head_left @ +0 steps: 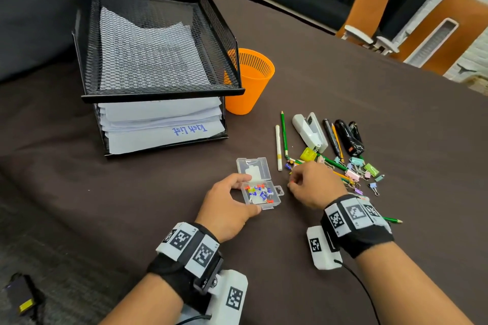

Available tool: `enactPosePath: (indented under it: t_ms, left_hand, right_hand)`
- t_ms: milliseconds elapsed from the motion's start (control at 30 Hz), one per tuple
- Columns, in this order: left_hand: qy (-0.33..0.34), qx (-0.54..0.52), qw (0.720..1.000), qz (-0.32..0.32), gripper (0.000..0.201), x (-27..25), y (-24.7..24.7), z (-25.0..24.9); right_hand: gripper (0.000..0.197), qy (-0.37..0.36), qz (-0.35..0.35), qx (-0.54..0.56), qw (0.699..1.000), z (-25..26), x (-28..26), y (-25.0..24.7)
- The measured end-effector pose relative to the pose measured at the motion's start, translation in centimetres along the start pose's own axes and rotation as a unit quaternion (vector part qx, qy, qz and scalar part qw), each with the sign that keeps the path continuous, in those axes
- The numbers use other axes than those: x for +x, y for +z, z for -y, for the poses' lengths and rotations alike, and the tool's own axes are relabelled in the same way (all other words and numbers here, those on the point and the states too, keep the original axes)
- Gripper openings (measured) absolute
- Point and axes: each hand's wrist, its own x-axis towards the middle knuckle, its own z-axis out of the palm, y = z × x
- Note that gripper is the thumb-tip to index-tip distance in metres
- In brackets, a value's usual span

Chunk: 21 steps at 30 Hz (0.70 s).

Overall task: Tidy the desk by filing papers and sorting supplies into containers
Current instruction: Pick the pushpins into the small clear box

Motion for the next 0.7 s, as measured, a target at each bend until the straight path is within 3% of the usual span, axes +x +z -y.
enactPosePath:
  t_ms: [167,333,467,567,700]
  left_hand:
    - [-0.003,0.006,1.0,-0.001,0.059,-0.1,-0.1,-0.1]
    - [-0.003,0.003,1.0,-0.004,0.058,0.0,-0.1,-0.2]
    - [-0.007,0.002,1.0,-0.001,0.058,0.0,-0.1,-0.3]
    - [-0.006,0.001,1.0,-0.001,0.057,0.0,-0.1,-0.3]
    - [-0.005,0.005,1.0,-0.002,0.057,-0.1,-0.2,-0.3]
  right_hand:
    - [0.011,-0.033,-0.052,0.206,0.977,0.5,-0.9,-1.3]
    - [0.013,-0.068,0.033,0.34,0.937,1.9,-2.1,-2.0]
    - [0.015,0.01,-0.074,0.269,0.96,-0.9,-0.1,-1.5]
    - [0.015,0.061,-0.058,0.15,0.985,-1.9,1.1,-0.2]
    - [0.006,0.049,-0.053,0.06,0.996,-1.0,1.4,0.4]
